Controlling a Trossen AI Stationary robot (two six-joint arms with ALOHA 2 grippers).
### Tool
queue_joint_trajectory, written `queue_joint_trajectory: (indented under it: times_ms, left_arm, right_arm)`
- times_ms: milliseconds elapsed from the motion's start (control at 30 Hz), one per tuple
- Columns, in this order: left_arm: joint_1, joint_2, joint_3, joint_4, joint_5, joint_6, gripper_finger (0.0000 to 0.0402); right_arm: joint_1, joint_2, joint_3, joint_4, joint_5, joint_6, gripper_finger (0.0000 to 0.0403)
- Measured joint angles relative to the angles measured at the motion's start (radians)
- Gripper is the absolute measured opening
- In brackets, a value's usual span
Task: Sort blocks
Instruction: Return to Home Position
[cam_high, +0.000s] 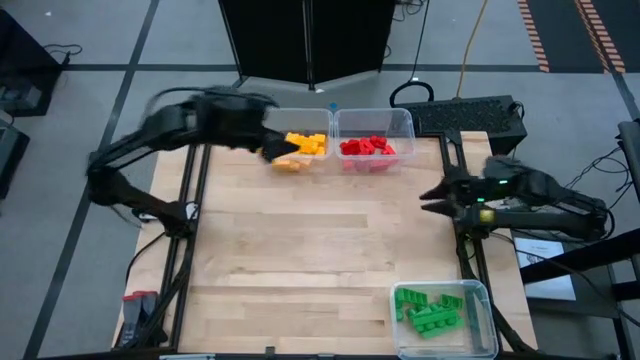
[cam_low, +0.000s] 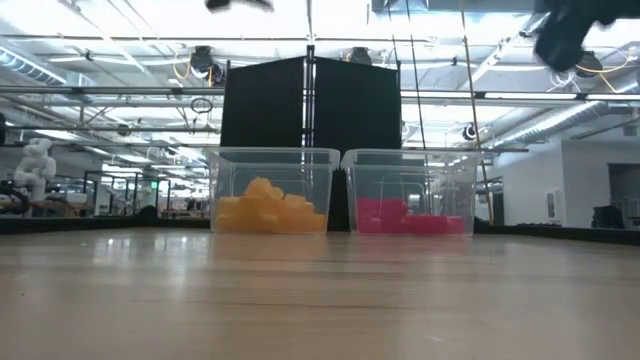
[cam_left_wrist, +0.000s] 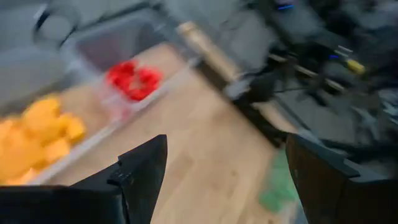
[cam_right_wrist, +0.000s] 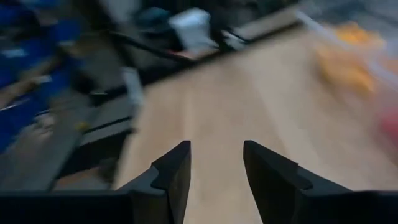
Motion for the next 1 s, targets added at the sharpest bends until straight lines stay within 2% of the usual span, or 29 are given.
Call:
queue_joint_trajectory:
  times_ms: [67,133,300,400,500,633,767,933,1000]
  left_arm:
    - [-0.049,-0.074,0.002,0.011,-0.023,0.056,0.0287]
    - [-0.107,-0.146,0.002,0.022,-0.099,0.094,0.0287]
    - [-0.289,-0.31,0.0,0.07,-0.278,0.206,0.0287]
    - [-0.378,-0.38,-0.032,0.088,-0.316,0.26,0.0287]
    - [-0.444,-0.424,-0.099,0.114,-0.331,0.306,0.0287]
    - [-0.516,-0.484,-0.3,0.306,-0.341,0.372,0.0287]
    - [-0.573,-0.57,-0.576,0.536,-0.368,0.359,0.0287]
    - [-0.647,-0.695,-0.939,0.929,-0.4,0.325,0.0287]
    - [-0.68,-0.742,-1.067,1.063,-0.408,0.307,0.0287]
  right_arm:
    - [0.0,-0.024,0.078,-0.028,-0.067,-0.038,0.0144]
    - [0.0,-0.054,0.167,-0.074,-0.075,-0.065,0.0144]
    - [0.0,-0.148,0.378,-0.185,-0.027,-0.117,0.0144]
    - [0.0,-0.22,0.455,-0.204,0.012,-0.118,0.0144]
    - [-0.002,-0.299,0.465,-0.209,0.034,-0.111,0.0144]
    - [-0.033,-0.394,0.398,-0.209,0.036,-0.063,0.0144]
    - [-0.084,-0.378,0.316,-0.206,0.016,-0.038,0.0144]
    - [-0.113,-0.381,0.147,0.029,-0.113,-0.059,0.0144]
    - [-0.114,-0.394,0.087,0.1,-0.133,-0.057,0.0144]
